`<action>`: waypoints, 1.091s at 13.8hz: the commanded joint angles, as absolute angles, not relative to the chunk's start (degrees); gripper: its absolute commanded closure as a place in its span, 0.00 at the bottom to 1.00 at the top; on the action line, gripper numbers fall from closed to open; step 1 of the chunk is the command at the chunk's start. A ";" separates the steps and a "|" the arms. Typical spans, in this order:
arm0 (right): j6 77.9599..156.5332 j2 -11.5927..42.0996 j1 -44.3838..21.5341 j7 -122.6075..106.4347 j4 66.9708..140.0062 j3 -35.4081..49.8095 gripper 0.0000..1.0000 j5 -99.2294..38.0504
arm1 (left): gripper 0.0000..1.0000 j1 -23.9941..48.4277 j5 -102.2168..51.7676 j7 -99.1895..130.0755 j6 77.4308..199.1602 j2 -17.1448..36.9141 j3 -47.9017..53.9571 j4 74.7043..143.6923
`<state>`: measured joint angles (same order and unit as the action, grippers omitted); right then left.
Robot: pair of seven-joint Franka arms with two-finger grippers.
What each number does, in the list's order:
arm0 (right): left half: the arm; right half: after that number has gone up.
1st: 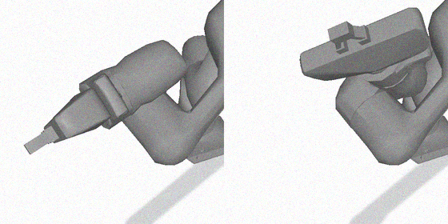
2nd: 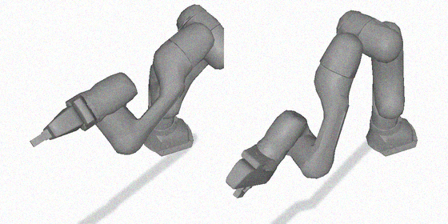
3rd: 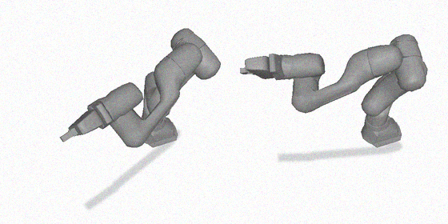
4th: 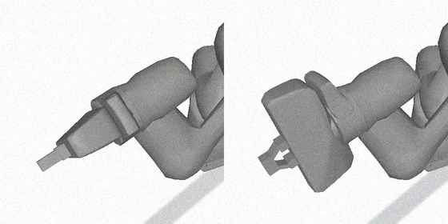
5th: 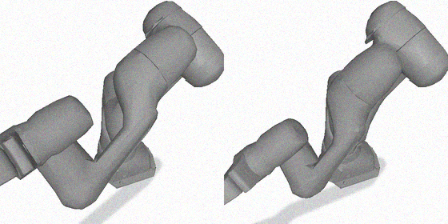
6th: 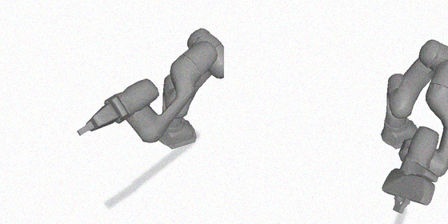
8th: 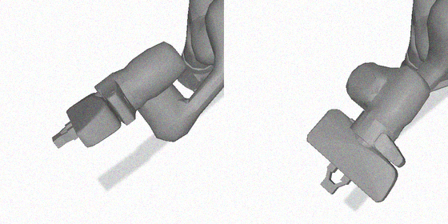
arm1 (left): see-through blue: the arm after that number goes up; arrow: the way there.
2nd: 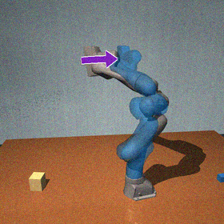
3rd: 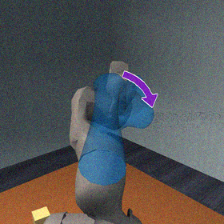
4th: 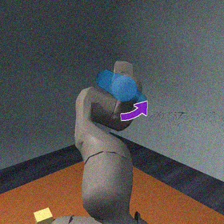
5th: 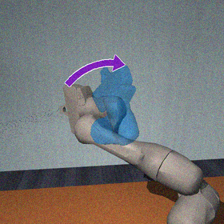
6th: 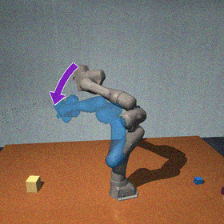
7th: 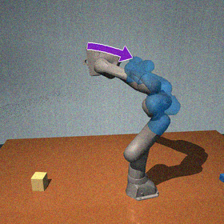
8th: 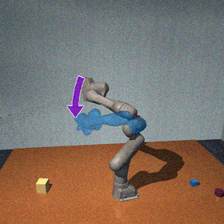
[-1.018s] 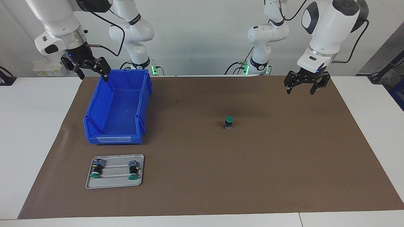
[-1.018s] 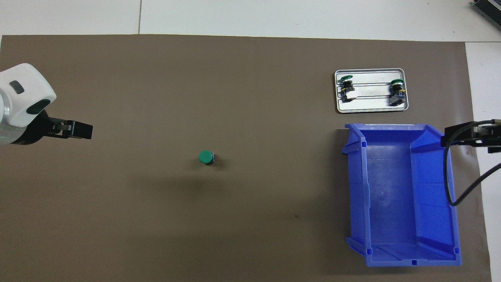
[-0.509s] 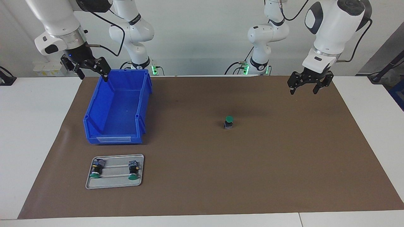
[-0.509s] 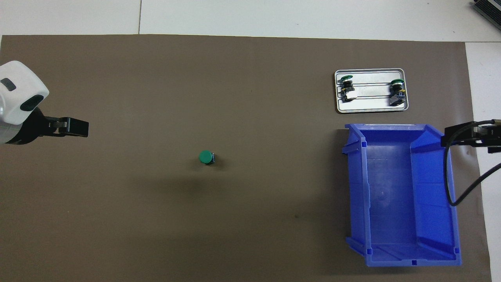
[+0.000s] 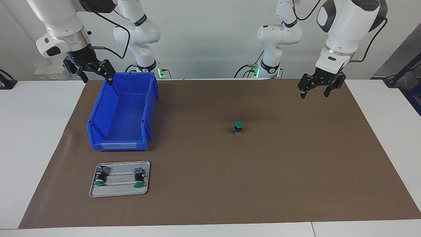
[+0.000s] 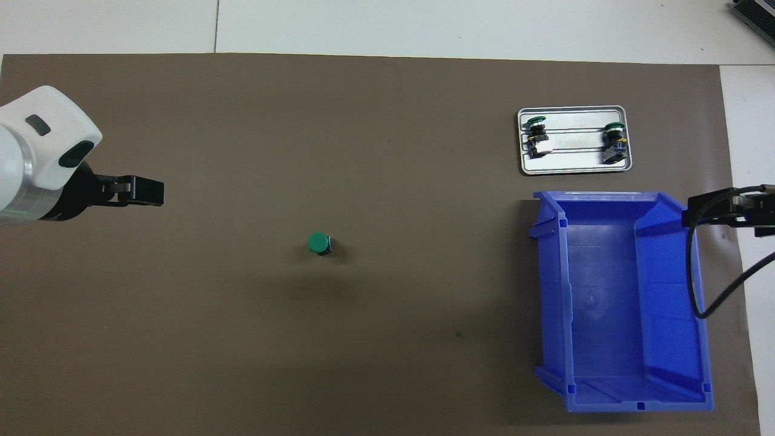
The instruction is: Place and press button with both arms
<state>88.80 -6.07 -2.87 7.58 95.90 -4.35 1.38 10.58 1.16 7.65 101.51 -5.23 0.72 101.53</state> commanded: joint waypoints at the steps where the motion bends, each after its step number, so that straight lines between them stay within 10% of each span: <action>1: 88.07 -6.24 -2.46 6.42 95.71 -4.13 0.00 0.53 | 0.00 13.79 1.58 9.31 101.07 -3.70 0.26 102.04; 9: 88.07 -6.50 -2.46 6.42 95.71 -4.22 0.00 0.53 | 0.97 24.78 -1.05 26.71 110.46 7.12 0.35 101.42; 15: 88.07 -6.59 -2.46 6.42 95.71 -4.13 0.00 0.53 | 1.00 29.79 -1.32 26.89 119.42 10.02 0.26 107.29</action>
